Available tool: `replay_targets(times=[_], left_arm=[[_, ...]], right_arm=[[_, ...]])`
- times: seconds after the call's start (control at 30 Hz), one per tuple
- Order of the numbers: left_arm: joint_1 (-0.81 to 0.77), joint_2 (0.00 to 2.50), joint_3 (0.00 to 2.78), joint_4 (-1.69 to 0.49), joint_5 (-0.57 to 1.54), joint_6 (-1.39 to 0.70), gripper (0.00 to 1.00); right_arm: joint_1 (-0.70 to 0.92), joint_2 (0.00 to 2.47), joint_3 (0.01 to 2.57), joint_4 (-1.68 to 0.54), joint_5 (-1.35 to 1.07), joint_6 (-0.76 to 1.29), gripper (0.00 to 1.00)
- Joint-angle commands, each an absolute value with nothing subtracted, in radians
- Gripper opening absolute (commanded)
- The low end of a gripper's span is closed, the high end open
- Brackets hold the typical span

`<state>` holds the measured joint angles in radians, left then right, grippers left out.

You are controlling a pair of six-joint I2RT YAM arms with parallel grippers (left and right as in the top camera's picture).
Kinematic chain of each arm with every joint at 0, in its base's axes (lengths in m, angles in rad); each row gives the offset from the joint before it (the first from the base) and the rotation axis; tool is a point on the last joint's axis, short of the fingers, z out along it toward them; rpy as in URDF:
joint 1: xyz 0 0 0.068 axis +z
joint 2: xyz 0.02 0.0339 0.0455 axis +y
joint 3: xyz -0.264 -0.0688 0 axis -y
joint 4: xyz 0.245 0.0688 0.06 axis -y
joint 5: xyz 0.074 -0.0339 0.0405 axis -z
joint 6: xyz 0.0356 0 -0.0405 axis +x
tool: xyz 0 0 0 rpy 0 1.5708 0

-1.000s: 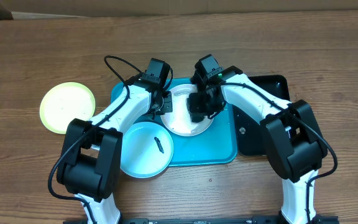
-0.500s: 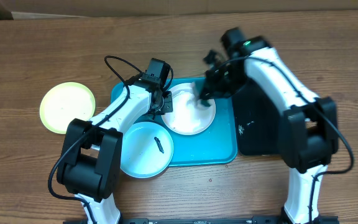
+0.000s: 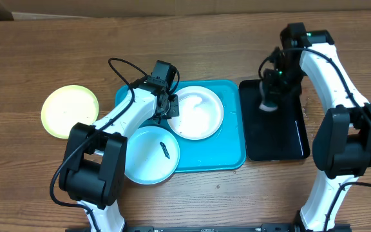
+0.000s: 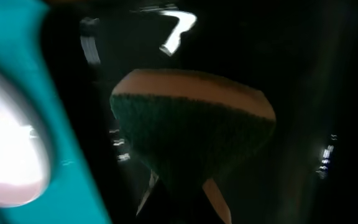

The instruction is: Clean dirty plates on tray and stack at the side

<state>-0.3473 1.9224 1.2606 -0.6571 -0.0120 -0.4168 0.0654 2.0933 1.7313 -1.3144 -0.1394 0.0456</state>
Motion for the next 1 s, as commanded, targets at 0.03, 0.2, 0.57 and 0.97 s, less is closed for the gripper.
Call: replay_targets(times=[0.03, 0.2, 0.57, 0.97], left_arm=[[-0.353, 1.91, 1.252, -0.654, -0.004, -0.423, 0.09], [-0.353, 1.91, 1.252, -0.653, -0.003, -0.423, 0.11], [-0.353, 1.91, 1.252, -0.654, -0.004, -0.423, 0.18], [-0.352, 1.91, 1.252, -0.654, -0.004, -0.423, 0.21]], right_arm=[[0.076, 2.069, 1.645, -1.253, -0.027, 0.053, 0.04], [0.076, 2.069, 1.603, -1.185, -0.02, 0.052, 0.35], [0.033, 2.068, 1.848, -1.3, -0.053, 0.126, 0.79], [-0.219, 2.069, 1.879, -1.268, -0.054, 0.226, 1.0]])
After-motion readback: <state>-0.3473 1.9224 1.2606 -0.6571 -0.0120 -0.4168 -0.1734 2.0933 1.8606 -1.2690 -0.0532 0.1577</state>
